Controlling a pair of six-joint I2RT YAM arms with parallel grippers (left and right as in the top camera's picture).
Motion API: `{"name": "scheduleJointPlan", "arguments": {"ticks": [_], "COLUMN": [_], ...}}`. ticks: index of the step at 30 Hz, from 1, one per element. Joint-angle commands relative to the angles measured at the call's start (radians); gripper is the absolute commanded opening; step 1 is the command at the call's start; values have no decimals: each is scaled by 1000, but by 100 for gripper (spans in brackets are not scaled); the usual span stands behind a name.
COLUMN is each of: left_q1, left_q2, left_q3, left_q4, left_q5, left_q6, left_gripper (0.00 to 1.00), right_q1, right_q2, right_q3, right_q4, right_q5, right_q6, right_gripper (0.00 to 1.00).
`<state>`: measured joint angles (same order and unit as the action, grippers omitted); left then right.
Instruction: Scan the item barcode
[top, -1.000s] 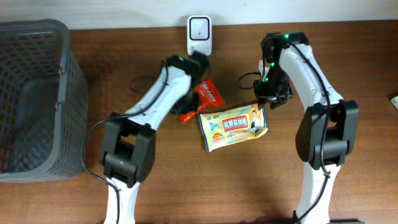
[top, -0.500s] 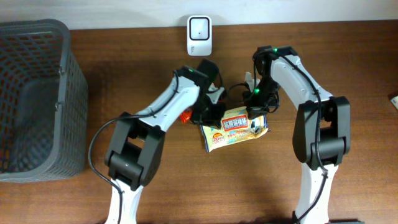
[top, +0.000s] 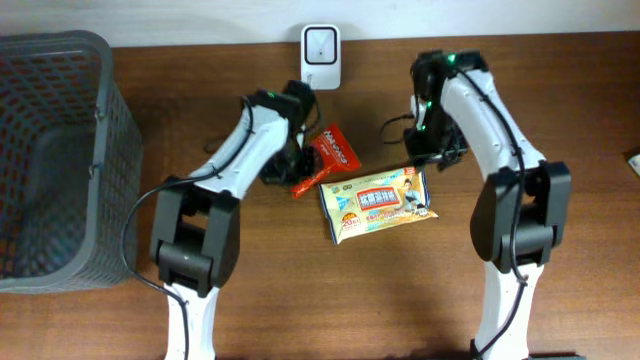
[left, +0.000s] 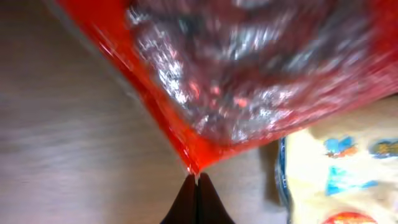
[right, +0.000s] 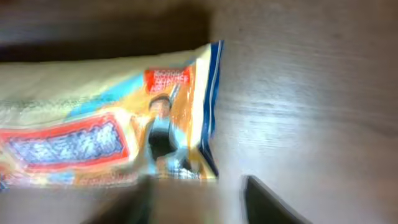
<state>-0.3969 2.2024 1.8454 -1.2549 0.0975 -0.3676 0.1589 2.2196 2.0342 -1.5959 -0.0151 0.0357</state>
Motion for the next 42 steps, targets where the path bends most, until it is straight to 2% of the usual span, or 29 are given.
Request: {"name": "scheduleJointPlan", "arguments": {"ticks": [1, 2, 3, 4, 6, 7, 10, 12, 14, 15, 17, 19, 21, 24, 27, 29, 32, 35, 36, 37, 38, 39, 40, 41, 42], "left_q1": [60, 78, 93, 105, 126, 142, 161, 164, 164, 164, 164, 164, 164, 164, 164, 164, 164, 164, 164, 164, 164, 164, 164, 164, 164], "left_q2": [-5, -5, -5, -5, -4, -4, -4, -4, -4, -4, -4, -4, -4, -4, -4, -4, -4, -4, -4, -4, -4, -4, -4, -4, -4], "left_q3": [119, 119, 119, 119, 119, 119, 119, 119, 119, 119, 119, 119, 119, 119, 119, 119, 119, 119, 119, 119, 119, 119, 119, 119, 119], "left_q4": [-34, -21, -18, -18, -18, -23, -40, -41, -41, -41, -41, -41, -41, -41, -41, -41, -41, -41, -41, -41, -41, -41, -41, -41, -41], "left_q5": [-24, -24, -33, -44, -56, -88, -121, -121, -121, -121, -120, -121, -121, -121, -121, -121, -120, -120, -121, -121, -121, -121, -120, -120, -120], "left_q6": [-13, -13, -13, -13, -13, -13, -13, -13, -13, -13, -13, -13, -13, -13, -13, -13, -13, -13, -13, -13, -13, -13, -13, -13, -13], "left_gripper": [15, 41, 90, 99, 99, 99, 99, 99, 99, 99, 99, 99, 99, 99, 99, 99, 99, 99, 99, 99, 99, 99, 99, 99, 99], "right_q1": [37, 62, 87, 116, 132, 144, 169, 176, 175, 176, 187, 192, 194, 177, 160, 152, 152, 152, 152, 152, 152, 152, 152, 152, 152], "right_q2": [-8, -7, -6, -6, -6, -19, -129, -259, -342, -365, -390, -390, -399, -407, -407, -407, -407, -407, -407, -407, -407, -407, -407, -407, -407], "right_q3": [68, 45, 14, -16, -32, -32, -32, -32, -38, -48, -103, -212, -412, -569, -695, -790, -911, -981, -991, -991, -991, -991, -990, -988, -974], "right_q4": [-103, -99, -86, -63, -38, -5, 40, -8, -43, -50, -48, -12, 139, 363, 470, 602, 747, 906, 948, 975, 986, 1004, 1027, 1036, 1034], "right_q5": [-159, -203, -222, -212, -199, -157, -129, -11, 1, -4, -10, -11, -72, -248, -282, -372, -378, -352, -307, -237, -215, -201, -200, -200, -203], "right_q6": [-84, -80, -78, -27, 85, 276, 315, 348, 368, 375, 394, 475, 589, 625, 689, 728, 896, 927, 927, 927, 927, 925, 893, 864, 823], "right_gripper": [66, 68, 77, 83, 85, 86, 88, 91, 96, 100, 99, 99, 99, 99, 99, 99, 99, 99, 97, 79, 71, 47, 15, 4, 4]}}
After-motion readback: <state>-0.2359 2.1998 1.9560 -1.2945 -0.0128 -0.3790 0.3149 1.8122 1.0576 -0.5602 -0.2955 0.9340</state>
